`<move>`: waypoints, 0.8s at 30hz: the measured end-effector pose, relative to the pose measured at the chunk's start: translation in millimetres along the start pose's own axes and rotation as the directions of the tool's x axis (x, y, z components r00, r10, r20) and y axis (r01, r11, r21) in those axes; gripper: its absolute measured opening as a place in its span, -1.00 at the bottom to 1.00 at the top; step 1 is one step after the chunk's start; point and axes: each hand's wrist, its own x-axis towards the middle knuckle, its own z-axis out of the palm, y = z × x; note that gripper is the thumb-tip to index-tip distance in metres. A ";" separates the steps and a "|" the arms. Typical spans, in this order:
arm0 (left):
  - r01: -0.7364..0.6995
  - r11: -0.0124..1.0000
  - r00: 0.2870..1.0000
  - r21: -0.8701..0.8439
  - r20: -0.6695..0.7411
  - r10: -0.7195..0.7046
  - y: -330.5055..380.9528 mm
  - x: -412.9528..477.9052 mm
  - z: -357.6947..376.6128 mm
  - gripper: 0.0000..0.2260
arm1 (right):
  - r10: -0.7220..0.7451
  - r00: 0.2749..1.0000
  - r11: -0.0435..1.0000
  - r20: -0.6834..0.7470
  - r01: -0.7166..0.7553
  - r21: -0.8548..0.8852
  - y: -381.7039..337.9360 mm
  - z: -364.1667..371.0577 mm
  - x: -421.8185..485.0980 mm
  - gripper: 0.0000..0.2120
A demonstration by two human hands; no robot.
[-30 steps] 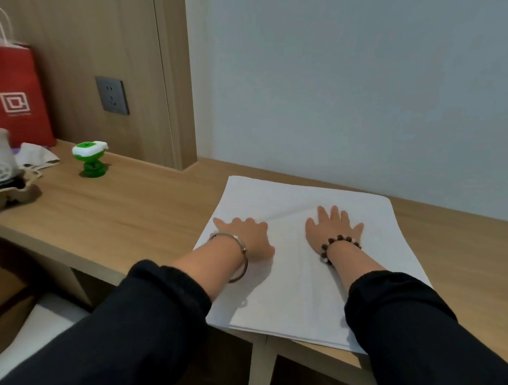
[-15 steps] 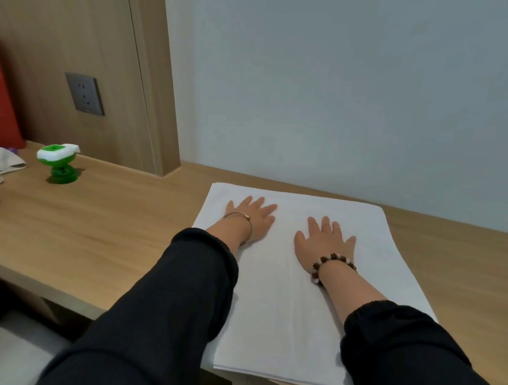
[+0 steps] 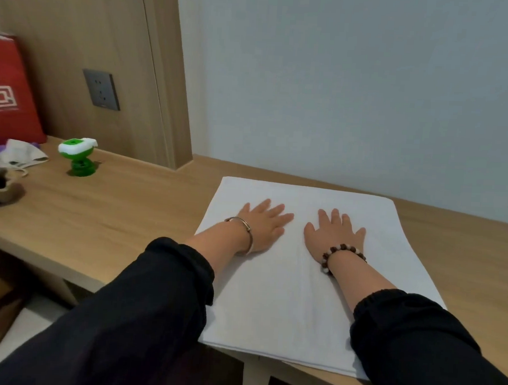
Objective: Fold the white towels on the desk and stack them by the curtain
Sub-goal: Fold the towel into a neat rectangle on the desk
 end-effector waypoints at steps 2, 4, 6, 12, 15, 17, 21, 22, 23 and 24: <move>-0.041 0.999 0.999 -0.013 0.011 0.041 -5.7 -14.6 7.3 -0.56 | -0.003 1.000 1.000 0.006 0.003 -0.001 0.0 -0.8 -1.2 -0.43; 0.029 0.998 1.000 -0.048 -0.003 -0.029 -25.2 -29.6 7.7 -0.56 | -0.009 1.000 1.000 0.005 0.009 -0.003 0.1 -1.0 -2.0 -0.43; 0.113 0.992 0.994 -0.053 0.010 -0.113 -44.2 -44.3 7.3 -0.55 | -0.010 1.000 1.000 0.003 0.010 -0.006 0.0 -1.4 -2.5 -0.43; 0.371 0.911 0.923 0.181 0.036 -0.383 -51.0 -54.6 -7.6 -0.50 | -0.011 1.000 1.000 0.011 0.011 -0.017 -1.4 -3.0 -3.4 -0.43; 0.339 0.909 0.938 0.244 -0.013 -0.346 -17.2 -36.4 -16.6 -0.51 | -0.008 1.000 1.000 0.013 0.008 -0.023 -1.5 -3.8 -3.1 -0.43; 0.247 0.967 0.969 0.069 -0.033 -0.245 7.3 -24.0 -10.1 -0.52 | -0.010 1.000 1.000 0.020 0.010 -0.018 -1.0 -3.6 -2.8 -0.43; 0.259 0.962 0.966 -0.080 0.015 -0.259 17.0 -8.3 6.0 -0.52 | 0.021 0.999 0.998 0.040 -0.018 -0.064 -1.8 -1.4 2.1 -0.43; 0.263 0.963 0.965 -0.067 0.015 -0.262 14.0 -6.4 8.2 -0.52 | 0.031 0.998 0.996 0.051 -0.027 -0.084 -4.0 -2.9 6.4 -0.43; 0.262 0.963 0.965 -0.060 0.013 -0.261 12.2 -5.0 9.7 -0.52 | 0.022 0.998 0.995 0.065 -0.015 -0.103 -7.2 -5.1 11.0 -0.43; 0.259 0.964 0.966 -0.060 0.010 -0.259 11.3 -3.8 11.0 -0.51 | -0.025 0.997 0.994 0.079 0.033 -0.107 -10.9 -7.5 16.0 -0.44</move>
